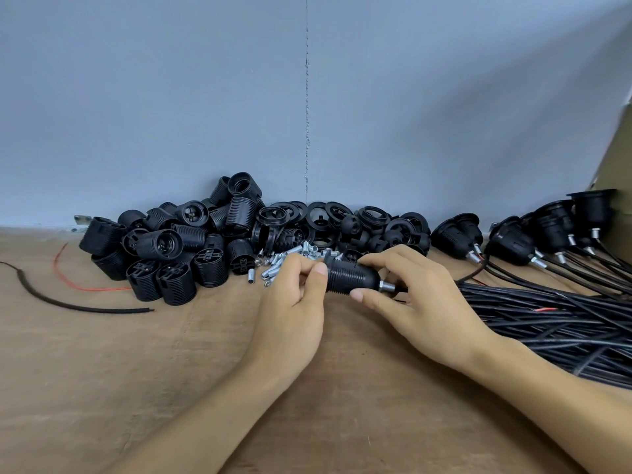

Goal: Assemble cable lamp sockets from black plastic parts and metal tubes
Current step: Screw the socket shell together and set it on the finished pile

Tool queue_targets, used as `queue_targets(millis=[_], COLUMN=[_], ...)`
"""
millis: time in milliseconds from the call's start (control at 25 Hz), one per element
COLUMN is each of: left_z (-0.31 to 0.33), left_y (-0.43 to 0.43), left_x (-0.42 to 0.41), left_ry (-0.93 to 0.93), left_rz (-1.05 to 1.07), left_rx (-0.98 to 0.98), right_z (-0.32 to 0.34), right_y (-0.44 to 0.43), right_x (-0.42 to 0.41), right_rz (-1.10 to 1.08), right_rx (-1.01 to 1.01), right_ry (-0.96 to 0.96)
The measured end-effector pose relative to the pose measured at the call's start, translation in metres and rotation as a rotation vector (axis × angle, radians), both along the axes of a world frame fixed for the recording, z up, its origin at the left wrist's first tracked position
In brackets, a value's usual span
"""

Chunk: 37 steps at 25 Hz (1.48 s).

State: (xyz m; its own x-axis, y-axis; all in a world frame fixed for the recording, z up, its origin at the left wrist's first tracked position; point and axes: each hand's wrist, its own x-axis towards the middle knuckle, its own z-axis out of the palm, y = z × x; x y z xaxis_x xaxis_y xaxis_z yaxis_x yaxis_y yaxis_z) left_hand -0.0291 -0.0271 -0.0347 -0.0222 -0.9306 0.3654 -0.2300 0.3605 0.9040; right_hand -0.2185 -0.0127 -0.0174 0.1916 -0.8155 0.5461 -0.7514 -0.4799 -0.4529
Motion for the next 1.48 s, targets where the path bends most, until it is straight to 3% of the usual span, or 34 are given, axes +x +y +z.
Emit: queue_targets(millis=[360, 560, 800, 960, 1160, 1280, 1480], left_z=[0.004, 0.005, 0.004, 0.004, 0.003, 0.005, 0.005], left_y=[0.008, 0.011, 0.007, 0.007, 0.009, 0.012, 0.013], left_x=[-0.002, -0.001, 0.0, 0.001, 0.0, -0.001, -0.001], left_ry=[-0.002, 0.003, -0.039, -0.132, -0.116, -0.139, -0.013], left_rz=[-0.056, -0.096, -0.047, -0.027, -0.108, -0.073, -0.042], left_rx=[-0.062, -0.165, -0.171, -0.198, -0.062, -0.079, -0.073], right_z=[0.001, 0.004, 0.008, 0.006, 0.001, 0.0, 0.003], right_y=[0.004, 0.004, 0.002, 0.002, 0.0, -0.002, -0.002], right_x=[0.005, 0.005, 0.001, -0.002, 0.0, -0.002, -0.004], right_rz=[-0.007, 0.008, -0.008, -0.017, -0.046, -0.088, -0.099], right_rx=[-0.01, 0.101, 0.084, 0.075, 0.077, 0.062, 0.023], right_ry=[-0.049, -0.172, -0.295, -0.208, -0.004, -0.062, -0.2])
